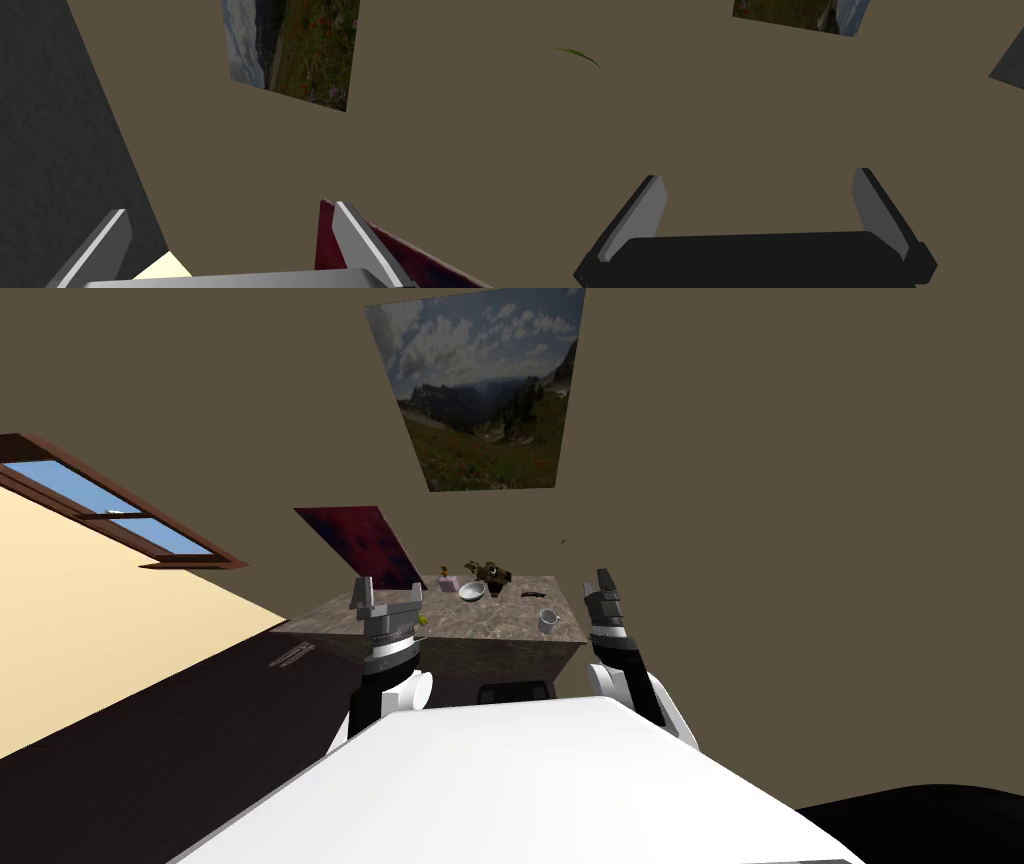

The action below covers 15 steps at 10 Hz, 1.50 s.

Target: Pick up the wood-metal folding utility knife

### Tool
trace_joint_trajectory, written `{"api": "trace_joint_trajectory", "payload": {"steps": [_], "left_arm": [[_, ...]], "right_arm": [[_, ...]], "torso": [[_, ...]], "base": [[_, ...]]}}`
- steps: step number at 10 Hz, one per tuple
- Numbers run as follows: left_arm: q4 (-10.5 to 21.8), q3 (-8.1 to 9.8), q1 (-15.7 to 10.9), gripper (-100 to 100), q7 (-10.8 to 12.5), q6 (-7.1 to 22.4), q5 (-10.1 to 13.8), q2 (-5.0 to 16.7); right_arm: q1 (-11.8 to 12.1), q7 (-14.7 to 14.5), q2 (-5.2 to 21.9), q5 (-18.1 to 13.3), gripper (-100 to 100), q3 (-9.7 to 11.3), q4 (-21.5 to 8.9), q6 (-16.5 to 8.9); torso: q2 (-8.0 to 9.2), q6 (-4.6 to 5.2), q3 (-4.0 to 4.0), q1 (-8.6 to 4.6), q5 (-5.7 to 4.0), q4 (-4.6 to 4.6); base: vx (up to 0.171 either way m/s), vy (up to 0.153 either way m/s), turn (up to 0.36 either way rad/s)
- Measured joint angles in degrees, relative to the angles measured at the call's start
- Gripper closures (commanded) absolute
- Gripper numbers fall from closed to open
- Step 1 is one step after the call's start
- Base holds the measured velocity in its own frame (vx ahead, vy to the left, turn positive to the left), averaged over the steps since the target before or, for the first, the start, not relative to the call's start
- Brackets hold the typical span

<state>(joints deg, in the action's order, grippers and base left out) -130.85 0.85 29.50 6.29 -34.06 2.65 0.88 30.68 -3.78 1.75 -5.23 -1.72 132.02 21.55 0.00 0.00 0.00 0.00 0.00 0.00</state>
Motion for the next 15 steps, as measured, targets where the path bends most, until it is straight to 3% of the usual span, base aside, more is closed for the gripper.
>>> {"api": "trace_joint_trajectory", "payload": {"steps": [4,7,15], "left_arm": [[0.0,-0.01,-0.01,0,0.0,0.0,0.0,-0.01],[0.0,-0.01,-0.01,0,0.0,0.0,0.0,-0.01],[0.0,-0.01,-0.01,0,0.0,0.0,0.0,0.0]], "right_arm": [[-0.35,-0.78,6.23,-3.97,-100,-1.61,-3.06,-1.38],[-1.22,-1.25,11.8,-8.6,-100,-3.37,-6.85,-2.45],[-3.86,-2.27,22.86,-20.01,-100,-6.23,-19.09,-1.34]], "torso": [[0.08,-0.02,0.04,0.25,0.06,0.01],[0.11,-0.02,0.06,0.28,0.06,0.02],[0.13,-0.01,0.08,0.21,0.05,0.03]], "base": [[-0.02,0.067,0.156],[-0.028,0.071,0.169],[-0.028,0.064,0.181]]}}
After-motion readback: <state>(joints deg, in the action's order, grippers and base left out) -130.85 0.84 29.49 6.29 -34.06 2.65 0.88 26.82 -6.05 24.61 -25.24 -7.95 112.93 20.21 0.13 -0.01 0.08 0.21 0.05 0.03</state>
